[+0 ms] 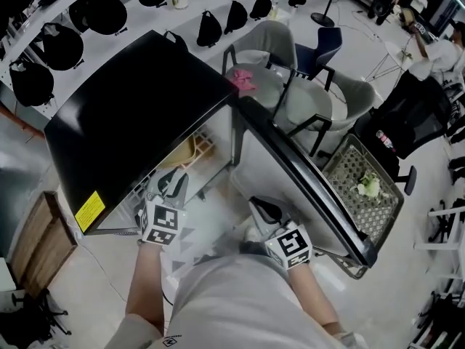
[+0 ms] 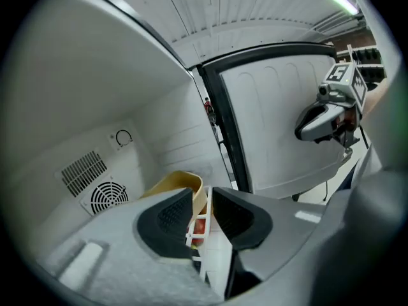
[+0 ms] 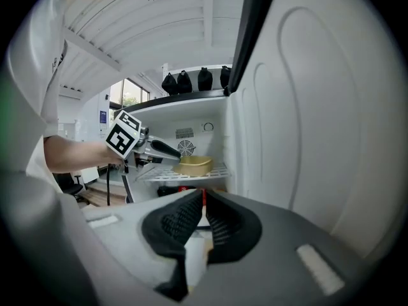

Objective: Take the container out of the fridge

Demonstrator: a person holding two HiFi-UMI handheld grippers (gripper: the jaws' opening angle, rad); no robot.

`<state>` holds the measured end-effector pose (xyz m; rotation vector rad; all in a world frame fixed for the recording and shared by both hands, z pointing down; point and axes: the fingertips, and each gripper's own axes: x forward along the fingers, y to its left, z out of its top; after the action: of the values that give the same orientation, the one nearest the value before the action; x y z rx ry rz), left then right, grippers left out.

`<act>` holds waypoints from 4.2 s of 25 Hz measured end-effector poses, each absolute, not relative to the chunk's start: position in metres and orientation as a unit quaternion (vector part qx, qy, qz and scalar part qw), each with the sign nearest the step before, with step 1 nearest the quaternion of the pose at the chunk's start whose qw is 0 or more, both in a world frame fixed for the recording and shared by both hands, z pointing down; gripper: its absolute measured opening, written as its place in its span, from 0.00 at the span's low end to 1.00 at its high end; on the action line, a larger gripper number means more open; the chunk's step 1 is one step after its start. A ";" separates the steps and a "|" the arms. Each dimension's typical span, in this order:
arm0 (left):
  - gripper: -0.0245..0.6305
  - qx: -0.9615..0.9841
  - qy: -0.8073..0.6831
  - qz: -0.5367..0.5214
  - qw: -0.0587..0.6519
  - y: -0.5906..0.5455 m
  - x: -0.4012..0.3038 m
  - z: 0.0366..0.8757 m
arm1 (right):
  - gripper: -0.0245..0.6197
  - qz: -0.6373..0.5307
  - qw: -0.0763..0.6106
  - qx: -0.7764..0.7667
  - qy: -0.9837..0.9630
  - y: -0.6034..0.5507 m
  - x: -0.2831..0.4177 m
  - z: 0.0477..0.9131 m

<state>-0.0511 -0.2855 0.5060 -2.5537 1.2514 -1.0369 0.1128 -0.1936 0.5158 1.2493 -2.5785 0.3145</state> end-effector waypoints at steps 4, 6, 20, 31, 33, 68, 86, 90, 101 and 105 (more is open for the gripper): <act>0.23 -0.821 0.397 -0.403 0.076 -0.303 -0.051 0.523 | 0.07 0.112 0.134 0.423 -0.889 -0.197 0.120 0.520; 0.26 -0.812 0.390 -0.427 0.082 -0.310 -0.051 0.531 | 0.07 0.112 0.136 0.420 -0.890 -0.198 0.123 0.522; 0.36 -0.778 0.305 -0.542 0.091 -0.334 -0.041 0.572 | 0.07 0.112 0.137 0.396 -0.901 -0.201 0.125 0.524; 0.07 -0.780 0.314 -0.534 0.087 -0.332 -0.044 0.562 | 0.07 0.103 0.132 0.405 -0.899 -0.205 0.131 0.521; 0.07 -0.781 0.315 -0.532 0.089 -0.329 -0.044 0.560 | 0.07 0.102 0.131 0.406 -0.899 -0.204 0.131 0.519; 0.06 -0.932 0.352 -0.063 -0.055 -0.168 -0.037 0.436 | 0.07 0.056 0.119 0.429 -0.894 -0.176 0.065 0.475; 0.06 -0.909 0.414 -0.013 -0.046 -0.129 -0.099 0.436 | 0.07 0.020 0.096 0.357 -0.929 -0.155 -0.001 0.453; 0.06 -0.908 0.415 -0.006 -0.050 -0.132 -0.100 0.437 | 0.07 0.018 0.084 0.356 -0.931 -0.155 -0.001 0.449; 0.06 -0.911 0.410 -0.001 -0.054 -0.136 -0.089 0.437 | 0.07 0.019 0.072 0.370 -0.926 -0.153 0.014 0.447; 0.06 -0.911 0.409 -0.002 -0.059 -0.138 -0.087 0.438 | 0.07 0.017 0.071 0.372 -0.926 -0.154 0.017 0.448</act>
<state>-0.0867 -0.1382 0.4380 -2.9742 1.3355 -0.0069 0.0169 -0.1538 0.4477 1.1177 -2.7838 0.0513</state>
